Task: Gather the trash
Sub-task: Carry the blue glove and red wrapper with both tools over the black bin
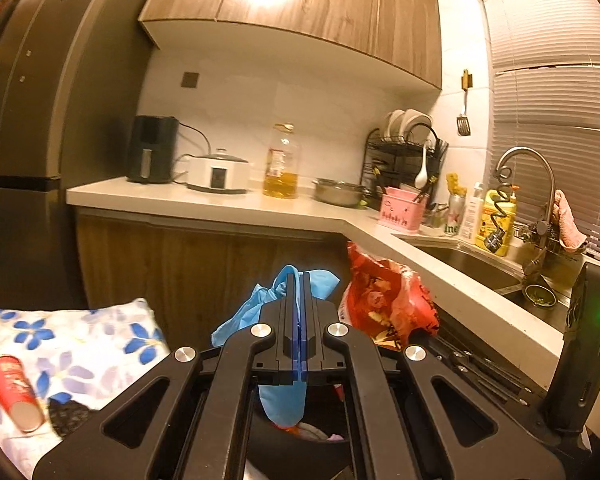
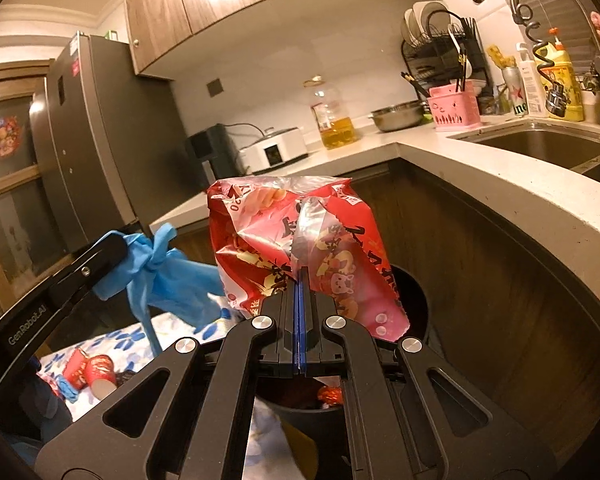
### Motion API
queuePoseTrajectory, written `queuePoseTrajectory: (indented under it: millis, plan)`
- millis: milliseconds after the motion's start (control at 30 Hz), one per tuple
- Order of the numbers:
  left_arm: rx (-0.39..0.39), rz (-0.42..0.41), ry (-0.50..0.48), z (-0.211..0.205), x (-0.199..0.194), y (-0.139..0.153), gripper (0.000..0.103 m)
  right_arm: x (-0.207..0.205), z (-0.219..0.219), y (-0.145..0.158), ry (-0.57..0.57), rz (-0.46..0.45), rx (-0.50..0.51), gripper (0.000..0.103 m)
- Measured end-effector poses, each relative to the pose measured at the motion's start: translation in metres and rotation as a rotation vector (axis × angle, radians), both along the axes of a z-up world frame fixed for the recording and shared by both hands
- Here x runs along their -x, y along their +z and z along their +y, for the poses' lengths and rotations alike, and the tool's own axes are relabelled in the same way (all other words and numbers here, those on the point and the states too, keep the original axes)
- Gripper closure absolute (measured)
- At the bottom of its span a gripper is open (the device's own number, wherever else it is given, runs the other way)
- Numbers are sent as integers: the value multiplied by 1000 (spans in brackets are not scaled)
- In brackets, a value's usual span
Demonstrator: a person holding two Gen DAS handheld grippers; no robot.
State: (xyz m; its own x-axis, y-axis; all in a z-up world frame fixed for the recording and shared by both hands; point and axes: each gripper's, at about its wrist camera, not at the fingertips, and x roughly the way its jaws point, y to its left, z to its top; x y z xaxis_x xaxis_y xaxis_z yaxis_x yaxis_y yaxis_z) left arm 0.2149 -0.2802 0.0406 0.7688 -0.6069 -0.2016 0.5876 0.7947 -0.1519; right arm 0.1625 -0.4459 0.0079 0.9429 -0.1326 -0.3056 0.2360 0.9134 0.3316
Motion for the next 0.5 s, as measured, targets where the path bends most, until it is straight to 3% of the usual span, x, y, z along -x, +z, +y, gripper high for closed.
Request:
queuePoseTrajectory:
  millis: [500]
  plan:
    - [-70,64,-69,-37,-30,-30,103,-24,-23,-20,-2,70,-38,102]
